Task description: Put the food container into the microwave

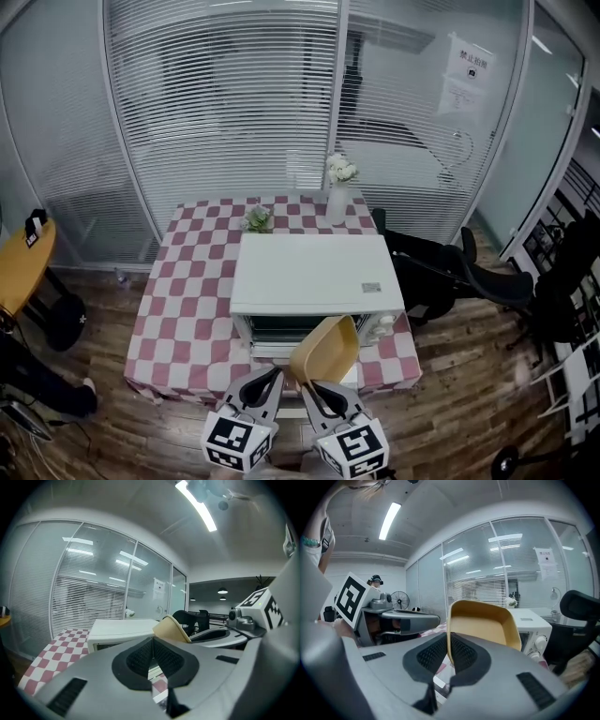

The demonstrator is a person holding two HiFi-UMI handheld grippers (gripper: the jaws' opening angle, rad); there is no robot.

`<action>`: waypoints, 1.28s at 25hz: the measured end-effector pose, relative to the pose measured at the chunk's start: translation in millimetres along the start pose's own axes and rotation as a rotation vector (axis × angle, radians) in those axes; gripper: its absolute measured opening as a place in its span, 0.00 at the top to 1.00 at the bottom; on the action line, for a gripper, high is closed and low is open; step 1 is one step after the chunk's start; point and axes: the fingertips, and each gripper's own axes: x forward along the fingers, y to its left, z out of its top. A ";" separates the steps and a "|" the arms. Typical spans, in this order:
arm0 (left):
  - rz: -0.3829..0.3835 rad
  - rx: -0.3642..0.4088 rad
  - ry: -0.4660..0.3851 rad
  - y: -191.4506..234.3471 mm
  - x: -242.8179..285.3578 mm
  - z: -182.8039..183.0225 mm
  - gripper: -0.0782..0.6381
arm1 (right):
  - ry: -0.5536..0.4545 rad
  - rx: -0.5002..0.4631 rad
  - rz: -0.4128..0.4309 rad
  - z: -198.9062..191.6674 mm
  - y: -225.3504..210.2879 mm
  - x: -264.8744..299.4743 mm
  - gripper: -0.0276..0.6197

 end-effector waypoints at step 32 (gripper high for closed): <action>0.205 -0.078 0.037 -24.8 29.7 -21.7 0.87 | 0.278 -0.031 0.235 -94.8 -58.3 34.4 0.94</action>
